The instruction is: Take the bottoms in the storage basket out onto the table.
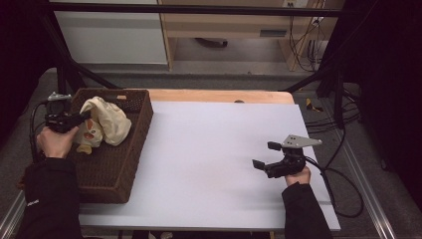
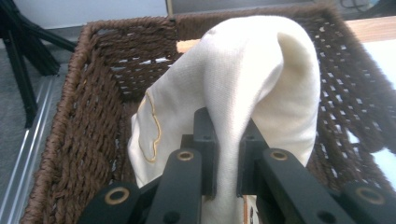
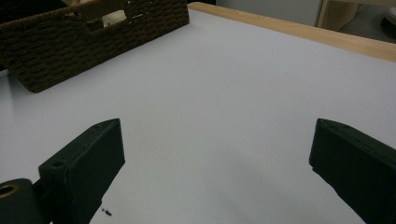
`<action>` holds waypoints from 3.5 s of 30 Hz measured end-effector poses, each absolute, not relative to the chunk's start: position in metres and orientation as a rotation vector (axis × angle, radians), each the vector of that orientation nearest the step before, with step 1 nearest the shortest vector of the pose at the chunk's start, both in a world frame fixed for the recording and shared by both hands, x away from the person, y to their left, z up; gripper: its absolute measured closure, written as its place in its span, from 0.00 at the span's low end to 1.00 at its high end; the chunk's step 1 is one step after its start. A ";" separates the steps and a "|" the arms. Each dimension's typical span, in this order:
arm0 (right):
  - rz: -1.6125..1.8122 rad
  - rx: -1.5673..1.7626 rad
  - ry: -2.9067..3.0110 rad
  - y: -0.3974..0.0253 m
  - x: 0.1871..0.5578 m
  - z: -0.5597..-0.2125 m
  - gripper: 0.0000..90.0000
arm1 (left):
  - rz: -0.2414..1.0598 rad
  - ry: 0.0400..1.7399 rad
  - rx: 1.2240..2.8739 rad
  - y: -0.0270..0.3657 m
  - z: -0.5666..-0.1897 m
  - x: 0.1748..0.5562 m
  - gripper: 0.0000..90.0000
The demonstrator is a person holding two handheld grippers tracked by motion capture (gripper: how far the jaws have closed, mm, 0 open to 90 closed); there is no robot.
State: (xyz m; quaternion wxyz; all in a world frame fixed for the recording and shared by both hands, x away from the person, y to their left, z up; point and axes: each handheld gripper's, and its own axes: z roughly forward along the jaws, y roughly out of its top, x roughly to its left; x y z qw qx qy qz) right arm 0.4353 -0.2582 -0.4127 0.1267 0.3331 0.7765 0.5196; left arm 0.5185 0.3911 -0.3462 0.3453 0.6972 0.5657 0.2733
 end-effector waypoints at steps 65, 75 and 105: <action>1.503 0.969 2.271 -0.257 0.437 -0.413 0.04 | 0.667 1.164 1.843 0.393 -0.254 0.451 0.91; 1.507 0.969 2.266 -0.257 0.436 -0.413 0.04 | 0.657 1.150 1.849 0.392 -0.247 0.446 0.91; 1.508 0.971 2.263 -0.258 0.436 -0.412 0.04 | 0.645 1.059 1.854 0.378 -0.219 0.433 0.91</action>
